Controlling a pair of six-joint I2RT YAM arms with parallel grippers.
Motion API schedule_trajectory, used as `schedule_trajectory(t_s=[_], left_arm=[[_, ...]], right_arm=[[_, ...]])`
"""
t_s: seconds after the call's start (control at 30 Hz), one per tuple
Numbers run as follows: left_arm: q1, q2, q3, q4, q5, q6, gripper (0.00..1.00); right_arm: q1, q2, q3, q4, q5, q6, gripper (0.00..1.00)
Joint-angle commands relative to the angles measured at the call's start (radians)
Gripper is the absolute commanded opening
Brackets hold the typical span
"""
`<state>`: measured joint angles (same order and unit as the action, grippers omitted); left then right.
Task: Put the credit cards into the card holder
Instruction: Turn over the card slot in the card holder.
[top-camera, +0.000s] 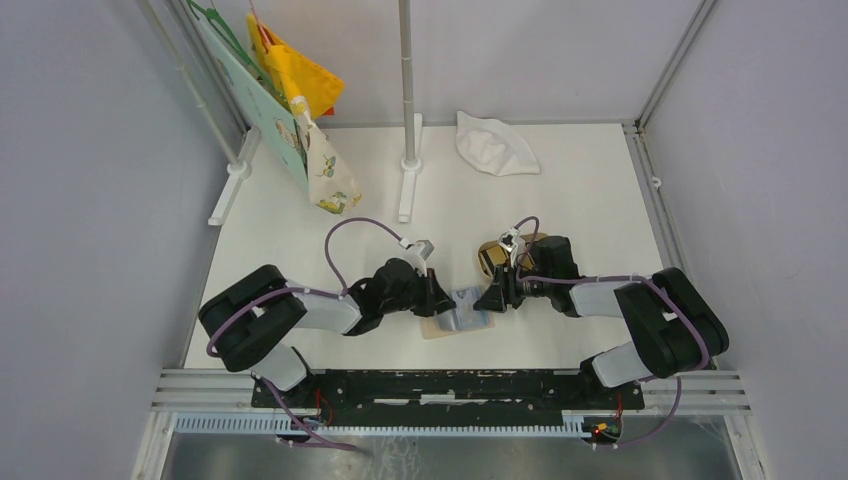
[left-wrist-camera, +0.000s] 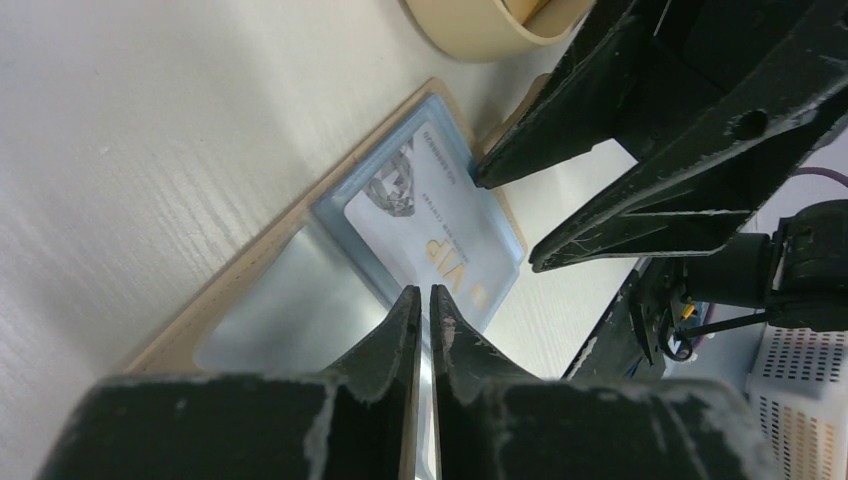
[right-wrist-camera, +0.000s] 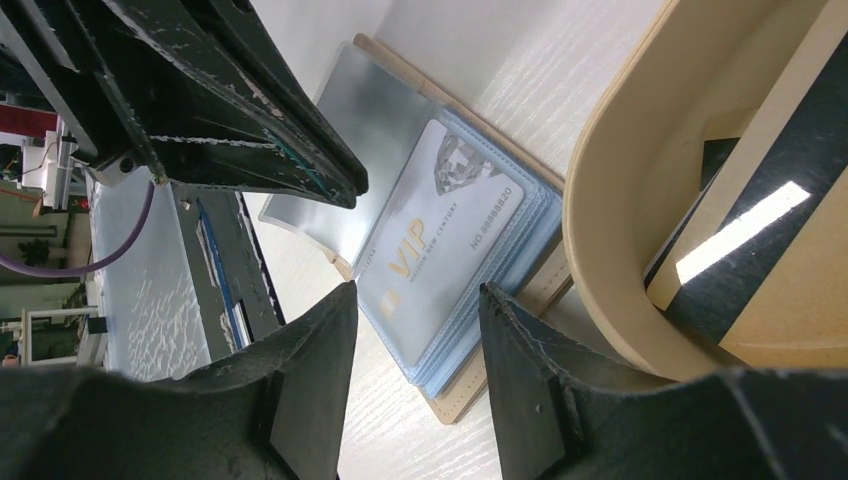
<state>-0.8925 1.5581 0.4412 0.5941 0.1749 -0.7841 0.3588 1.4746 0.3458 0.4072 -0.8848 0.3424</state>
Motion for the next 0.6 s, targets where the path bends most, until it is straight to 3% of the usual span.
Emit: schedule_trajectory(t_s=[0.0,0.3,0.57], left_arm=[[-0.006,-0.038,-0.002,0.081,0.028,-0.007,0.13],[-0.007,0.041,0.056,0.058,0.036,-0.004,0.08],[-0.006,0.076,0.072,-0.043,-0.041,0.011,0.03]], right_arm=[[-0.003,0.012,0.027,0.003,0.018,-0.026,0.54],[-0.003,0.012,0.029,-0.002,0.017,-0.03,0.54],[-0.003,0.01,0.034,-0.01,0.012,-0.041,0.56]])
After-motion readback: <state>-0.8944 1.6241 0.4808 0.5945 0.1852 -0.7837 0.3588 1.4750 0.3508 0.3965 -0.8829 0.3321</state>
